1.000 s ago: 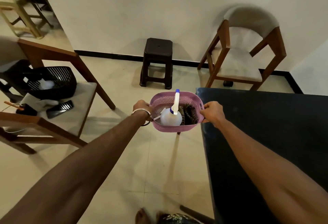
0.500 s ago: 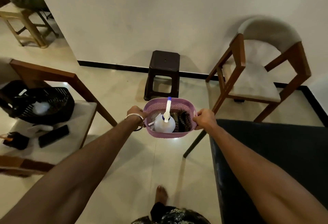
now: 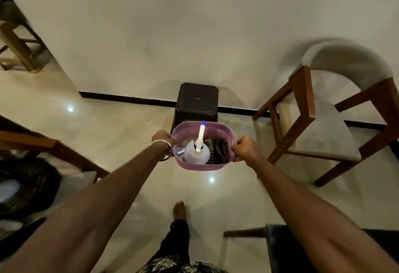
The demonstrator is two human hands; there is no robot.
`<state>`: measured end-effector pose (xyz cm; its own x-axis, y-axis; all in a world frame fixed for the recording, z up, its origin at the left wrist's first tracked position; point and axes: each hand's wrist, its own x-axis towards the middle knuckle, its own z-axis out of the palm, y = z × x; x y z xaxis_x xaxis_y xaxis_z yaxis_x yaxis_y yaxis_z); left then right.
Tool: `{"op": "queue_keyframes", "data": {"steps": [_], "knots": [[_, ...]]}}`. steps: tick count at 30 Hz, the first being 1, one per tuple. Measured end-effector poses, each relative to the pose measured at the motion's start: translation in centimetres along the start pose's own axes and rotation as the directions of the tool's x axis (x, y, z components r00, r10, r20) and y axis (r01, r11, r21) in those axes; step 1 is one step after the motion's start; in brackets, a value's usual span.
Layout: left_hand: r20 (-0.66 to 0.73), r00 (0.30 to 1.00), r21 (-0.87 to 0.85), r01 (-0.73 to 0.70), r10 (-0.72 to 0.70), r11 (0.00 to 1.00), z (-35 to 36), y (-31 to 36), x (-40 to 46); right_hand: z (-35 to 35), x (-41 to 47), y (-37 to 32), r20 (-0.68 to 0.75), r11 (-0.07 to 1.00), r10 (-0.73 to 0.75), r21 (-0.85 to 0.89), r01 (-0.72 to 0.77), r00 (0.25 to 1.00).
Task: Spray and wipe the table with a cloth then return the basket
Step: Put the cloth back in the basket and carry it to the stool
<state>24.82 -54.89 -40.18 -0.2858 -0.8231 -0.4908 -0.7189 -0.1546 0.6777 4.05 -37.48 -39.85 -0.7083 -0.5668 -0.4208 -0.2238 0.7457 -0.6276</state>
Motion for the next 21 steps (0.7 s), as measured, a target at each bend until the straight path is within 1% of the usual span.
{"op": "queue_keyframes", "data": {"steps": [4, 12, 15, 21], "knots": [[0.022, 1.0, 0.009, 0.013, -0.013, 1.0, -0.5, 4.3, 8.3, -0.2, 7.3, -4.0, -0.005, 0.999, 0.054, 0.011, -0.054, 0.999], [0.046, 0.999, 0.09, 0.001, -0.005, 0.996, -1.9, 12.3, 22.8, -0.9, 22.2, -11.4, 0.01, 0.996, 0.088, 0.006, -0.088, 0.996], [0.043, 0.999, 0.135, -0.024, 0.018, 0.991, -2.1, 15.7, 27.3, -0.8, 27.6, -13.4, 0.024, 0.995, 0.099, 0.012, -0.099, 0.995], [0.027, 0.999, 0.145, 0.03, -0.034, 0.989, -0.6, 20.6, 37.1, -0.3, 39.4, -16.1, 0.011, 0.995, 0.105, -0.003, -0.105, 0.994]]}}
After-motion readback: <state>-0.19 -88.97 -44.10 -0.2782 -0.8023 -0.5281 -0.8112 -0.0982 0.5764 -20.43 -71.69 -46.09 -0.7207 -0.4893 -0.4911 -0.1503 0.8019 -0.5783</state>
